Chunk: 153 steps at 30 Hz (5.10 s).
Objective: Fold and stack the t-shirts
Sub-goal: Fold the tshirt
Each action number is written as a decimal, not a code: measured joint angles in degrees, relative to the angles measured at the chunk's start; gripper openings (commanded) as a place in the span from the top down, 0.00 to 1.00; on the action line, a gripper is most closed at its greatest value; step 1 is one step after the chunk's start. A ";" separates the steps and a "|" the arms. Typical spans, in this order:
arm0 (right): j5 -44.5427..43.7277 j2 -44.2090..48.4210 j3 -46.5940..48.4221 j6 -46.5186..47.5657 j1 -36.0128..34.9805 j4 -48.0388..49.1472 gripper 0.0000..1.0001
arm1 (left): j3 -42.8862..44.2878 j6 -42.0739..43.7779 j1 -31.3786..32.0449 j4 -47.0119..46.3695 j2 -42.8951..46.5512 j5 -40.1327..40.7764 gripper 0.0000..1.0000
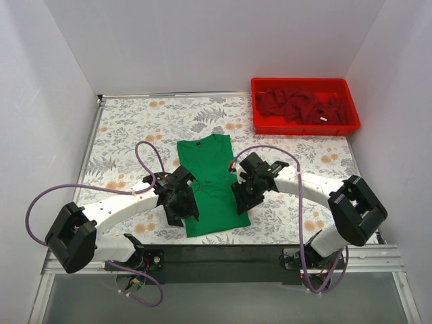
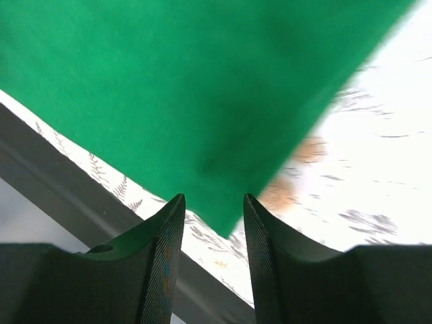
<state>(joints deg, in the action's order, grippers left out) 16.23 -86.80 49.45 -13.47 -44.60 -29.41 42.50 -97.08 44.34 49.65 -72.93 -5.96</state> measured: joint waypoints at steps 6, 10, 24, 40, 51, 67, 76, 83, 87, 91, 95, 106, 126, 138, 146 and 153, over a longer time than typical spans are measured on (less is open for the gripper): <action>-1.64 0.50 7.58 2.10 7.52 -0.46 0.59 | 4.44 -1.73 -0.52 0.46 -0.35 4.55 0.40; -1.03 -2.16 11.30 2.29 13.18 2.32 0.59 | 4.50 -1.66 -1.38 0.94 -1.66 7.21 0.39; 4.57 -24.41 25.40 0.02 20.96 13.05 0.61 | 3.58 2.78 -6.73 -1.11 -2.38 9.99 0.39; 7.13 -31.61 29.53 -0.87 20.90 17.29 0.82 | 3.13 8.92 -9.84 -4.11 -3.80 9.62 0.40; 7.58 -29.83 29.40 0.15 20.61 17.00 0.99 | 3.10 10.84 -10.49 -5.38 -4.66 9.42 0.40; -1.09 -24.63 28.74 1.03 9.40 15.85 0.91 | 1.81 11.17 -10.56 -6.43 -5.25 8.76 0.41; 0.35 -29.40 28.87 0.76 6.73 16.22 0.68 | 0.72 11.04 -10.64 -6.86 -4.92 7.76 0.41; 1.53 -29.09 28.87 0.04 7.04 16.02 0.66 | 0.09 10.47 -10.67 -6.82 -2.75 6.99 0.41; 1.77 -26.60 28.87 -0.17 7.43 15.41 0.66 | 0.09 9.94 -10.75 -6.80 -1.38 6.80 0.41; 2.40 -24.24 28.87 -0.44 7.78 15.43 0.66 | -0.22 9.20 -10.75 -6.82 -0.44 6.58 0.41; 2.49 -20.79 26.67 -2.27 8.20 15.80 0.63 | -1.79 8.31 -10.75 -6.34 0.09 5.29 0.41; -5.40 1.99 4.09 -10.38 7.85 4.20 0.45 | -2.60 4.02 -7.52 -4.42 1.07 2.03 0.41; -8.85 7.32 -8.04 -21.57 -1.25 -2.12 0.53 | -4.42 -1.92 2.19 -3.37 -3.87 1.92 0.44; -8.81 5.33 -7.96 -24.15 -3.87 -0.24 0.53 | -3.96 -2.45 4.28 -3.37 -4.79 1.95 0.43; -9.38 4.31 -7.32 -26.08 -5.40 -0.04 0.55 | -3.87 -2.47 4.85 -3.37 -4.98 2.01 0.45; -9.77 2.91 -6.56 -27.02 -6.71 -0.17 0.69 | -3.78 -2.45 5.75 -2.95 -5.57 1.95 0.55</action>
<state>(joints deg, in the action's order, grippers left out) 6.46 -83.90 42.89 -40.49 -51.31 -29.58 38.72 -99.53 50.09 46.70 -78.50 -4.01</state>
